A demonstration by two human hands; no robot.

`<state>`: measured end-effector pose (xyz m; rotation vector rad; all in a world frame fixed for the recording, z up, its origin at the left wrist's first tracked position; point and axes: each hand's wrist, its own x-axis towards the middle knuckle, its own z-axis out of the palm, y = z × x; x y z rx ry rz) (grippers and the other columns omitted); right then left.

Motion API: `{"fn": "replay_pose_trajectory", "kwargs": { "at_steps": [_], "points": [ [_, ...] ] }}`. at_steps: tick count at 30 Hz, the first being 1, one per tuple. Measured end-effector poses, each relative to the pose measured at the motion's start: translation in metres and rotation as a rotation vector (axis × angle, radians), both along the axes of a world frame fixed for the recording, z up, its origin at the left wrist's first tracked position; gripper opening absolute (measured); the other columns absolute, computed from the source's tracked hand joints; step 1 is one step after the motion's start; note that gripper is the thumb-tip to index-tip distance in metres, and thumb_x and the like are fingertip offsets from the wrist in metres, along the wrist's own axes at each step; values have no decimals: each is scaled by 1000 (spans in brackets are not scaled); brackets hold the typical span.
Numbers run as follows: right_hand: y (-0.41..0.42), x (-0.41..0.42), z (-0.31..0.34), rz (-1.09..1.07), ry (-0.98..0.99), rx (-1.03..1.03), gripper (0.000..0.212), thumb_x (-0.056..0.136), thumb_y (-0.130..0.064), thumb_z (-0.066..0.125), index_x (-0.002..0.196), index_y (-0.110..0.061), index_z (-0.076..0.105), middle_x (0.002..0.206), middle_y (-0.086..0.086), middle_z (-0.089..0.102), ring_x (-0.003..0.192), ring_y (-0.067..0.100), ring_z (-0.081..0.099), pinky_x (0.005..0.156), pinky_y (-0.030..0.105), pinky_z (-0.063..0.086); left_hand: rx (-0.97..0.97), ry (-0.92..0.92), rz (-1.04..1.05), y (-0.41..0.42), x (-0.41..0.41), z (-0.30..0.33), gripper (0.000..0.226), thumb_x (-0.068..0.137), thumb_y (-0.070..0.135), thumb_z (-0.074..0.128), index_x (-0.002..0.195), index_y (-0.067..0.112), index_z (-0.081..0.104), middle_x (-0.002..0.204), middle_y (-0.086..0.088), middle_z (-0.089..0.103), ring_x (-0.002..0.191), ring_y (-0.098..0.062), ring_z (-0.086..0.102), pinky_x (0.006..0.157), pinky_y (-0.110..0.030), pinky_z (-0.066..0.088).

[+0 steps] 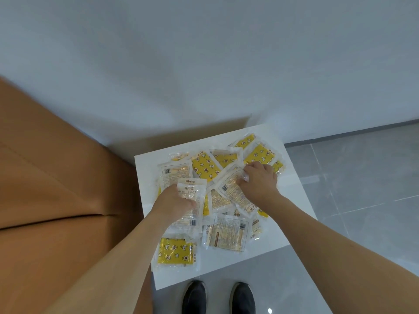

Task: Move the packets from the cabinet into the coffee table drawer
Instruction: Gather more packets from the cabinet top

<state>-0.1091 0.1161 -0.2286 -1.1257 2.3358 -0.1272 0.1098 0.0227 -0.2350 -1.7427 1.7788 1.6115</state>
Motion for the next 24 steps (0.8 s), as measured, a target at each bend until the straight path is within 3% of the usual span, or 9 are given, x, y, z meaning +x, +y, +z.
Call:
{"fn": "replay_pose_trajectory", "kwargs": {
  "at_steps": [4,7,10,15,18,20,24],
  "points": [
    [1,-2,5,-33,-2,30,18,93,-31,55,99,-15,59,114,5,56,116,31,44,99,43,33,10,-4,14,-1,0,-1,44,75,19,81,115,26,64,105,9,70,100,-15,63,94,-39,51],
    [6,-4,13,-145,-205,-29,15,92,-23,57,81,-13,52,84,5,59,82,27,58,74,40,49,3,-4,16,1,0,1,45,75,20,81,115,27,63,105,9,69,100,-15,62,93,-38,51],
    [14,-5,22,-251,-332,-105,18,92,-18,58,76,-17,49,72,2,54,59,17,51,52,31,45,26,13,16,0,1,5,42,75,20,82,112,27,64,102,10,69,97,-15,63,88,-35,51],
    [26,-8,48,-433,-510,-185,11,93,-19,58,85,-14,53,88,6,63,80,23,62,68,38,55,111,87,74,1,1,29,26,76,16,82,96,31,72,97,8,73,96,-16,67,83,-35,54],
    [35,-9,79,-572,-645,-248,2,94,-13,59,94,-11,59,96,7,68,90,25,67,78,43,58,137,139,102,3,-5,63,28,76,13,83,99,27,73,99,5,75,98,-19,68,82,-37,55],
    [41,-11,115,-673,-774,-291,13,94,-7,59,106,-4,61,105,12,68,97,30,67,84,46,57,139,174,105,5,-13,99,31,76,13,83,104,21,73,101,1,75,97,-22,69,87,-41,56],
    [62,-8,222,-857,-1128,-440,26,96,-1,54,121,3,57,117,20,67,104,35,66,83,46,56,145,316,128,18,-24,209,24,81,13,79,104,17,73,101,-4,77,82,-17,75,64,-27,58]
  ]
}}
